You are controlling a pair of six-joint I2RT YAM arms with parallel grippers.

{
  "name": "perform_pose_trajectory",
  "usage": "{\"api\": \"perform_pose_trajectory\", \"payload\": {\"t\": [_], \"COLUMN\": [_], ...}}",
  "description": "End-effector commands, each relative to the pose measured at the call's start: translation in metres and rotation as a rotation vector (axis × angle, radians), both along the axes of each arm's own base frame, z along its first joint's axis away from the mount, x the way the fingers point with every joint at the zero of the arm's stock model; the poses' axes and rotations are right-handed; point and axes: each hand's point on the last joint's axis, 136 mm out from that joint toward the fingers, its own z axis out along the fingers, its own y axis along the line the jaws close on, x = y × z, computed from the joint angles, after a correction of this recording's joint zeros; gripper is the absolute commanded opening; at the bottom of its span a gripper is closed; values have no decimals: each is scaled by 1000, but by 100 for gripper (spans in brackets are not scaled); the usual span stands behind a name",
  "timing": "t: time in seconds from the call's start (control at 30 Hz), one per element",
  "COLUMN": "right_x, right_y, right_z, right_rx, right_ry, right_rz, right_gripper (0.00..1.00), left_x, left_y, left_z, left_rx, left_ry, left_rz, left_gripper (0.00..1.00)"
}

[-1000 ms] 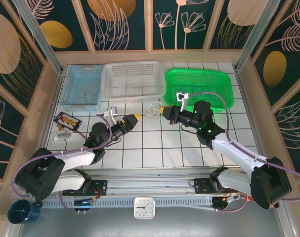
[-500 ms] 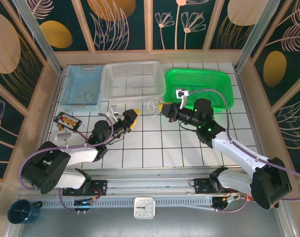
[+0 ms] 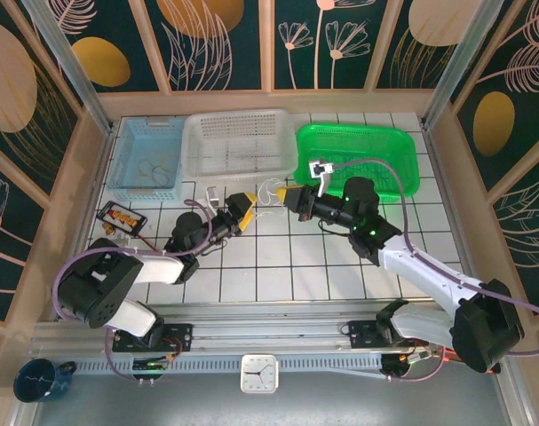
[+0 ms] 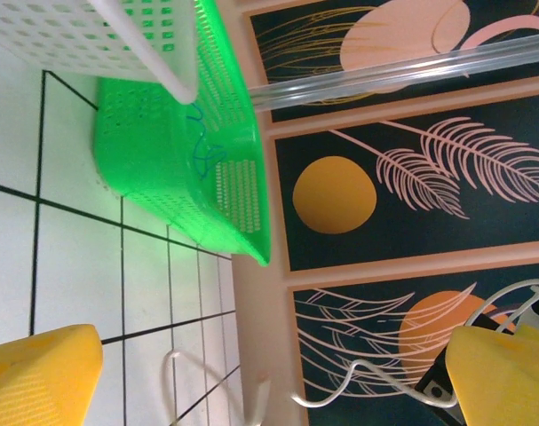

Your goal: Untangle the cables

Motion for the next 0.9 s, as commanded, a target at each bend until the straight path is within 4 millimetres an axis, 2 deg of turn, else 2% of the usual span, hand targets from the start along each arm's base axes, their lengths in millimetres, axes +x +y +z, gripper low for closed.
{"api": "perform_pose_trajectory", "payload": {"t": [0.0,0.4,0.67,0.87], "right_x": [-2,2,3,4], "right_y": [7,11,13,13], "right_z": [25,24,21,21], "right_rx": [52,58,59,59], "right_ry": [-54,-50,-39,-40], "right_rz": [25,22,26,22], "right_gripper": [0,0,0,0], "left_x": [1,-7,-7,-11], "left_y": [-7,-6,-11,-10], "left_z": [22,14,19,12], "left_rx": [-63,-64,-97,-91], "left_ry": [-57,-41,-48,-35], "left_rz": [-31,-51,-75,-78], "left_gripper": [99,98,97,97]}}
